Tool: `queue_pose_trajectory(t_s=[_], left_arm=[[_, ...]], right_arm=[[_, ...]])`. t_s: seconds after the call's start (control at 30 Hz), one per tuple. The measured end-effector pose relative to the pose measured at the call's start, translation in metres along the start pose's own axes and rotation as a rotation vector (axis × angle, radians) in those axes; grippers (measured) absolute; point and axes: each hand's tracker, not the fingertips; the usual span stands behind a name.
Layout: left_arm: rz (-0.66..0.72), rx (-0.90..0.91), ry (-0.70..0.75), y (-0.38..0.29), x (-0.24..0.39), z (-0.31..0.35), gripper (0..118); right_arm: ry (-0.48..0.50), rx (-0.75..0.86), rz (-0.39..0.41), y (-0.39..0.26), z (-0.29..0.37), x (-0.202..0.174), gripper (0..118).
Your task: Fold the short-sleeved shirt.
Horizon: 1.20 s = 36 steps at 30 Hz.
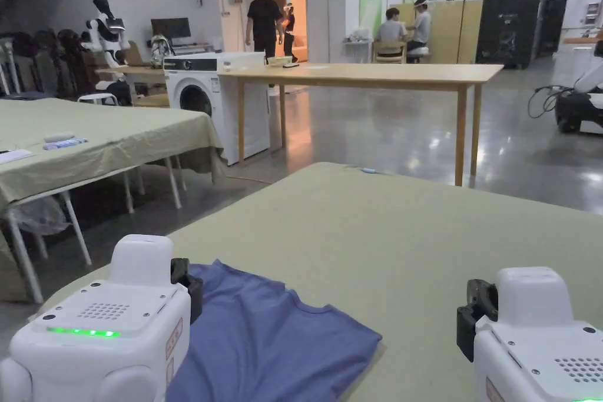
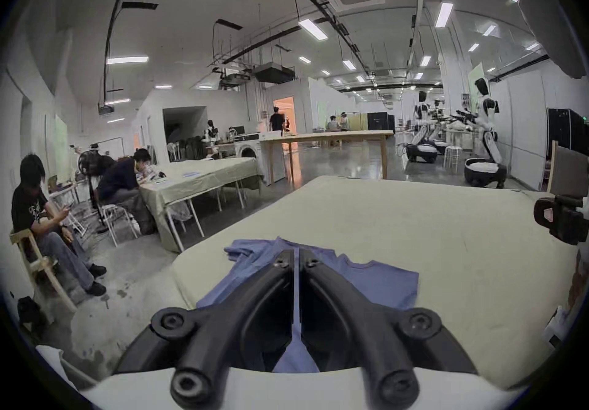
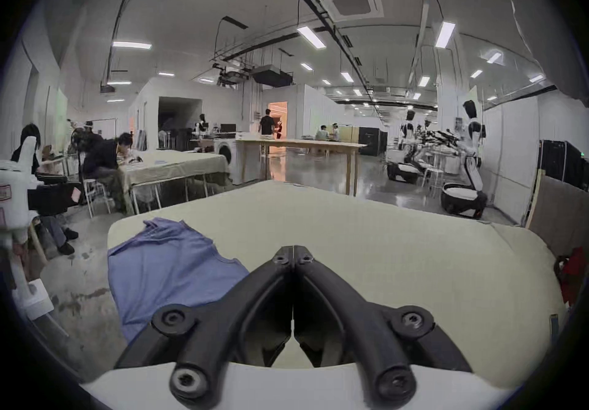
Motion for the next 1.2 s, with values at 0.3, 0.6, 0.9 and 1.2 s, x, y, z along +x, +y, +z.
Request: queue_pose_trajectory(t_s=[0.3,0.6,0.9,1.2], left_arm=[[-0.007,-0.179,-0.151,-0.027,0.023,-0.080,2],[0.026,-0.523,-0.282,-0.076,0.048,-0.182,2],[-0.069,-0.701,-0.300,-0.101,0.060,-0.213,114],[-0.109,-0.769,-0.278,-0.120,0.073,-0.230,108]], right_arm=[[-0.030,-0.044,0.005,-0.021,-0.008,0.008,0],[-0.040,-0.199,-0.027,-0.059,-0.017,0.025,0],[-0.035,-0.313,-0.082,-0.092,-0.024,0.035,0],[-0.037,-0.350,-0.081,-0.099,-0.015,0.039,0]])
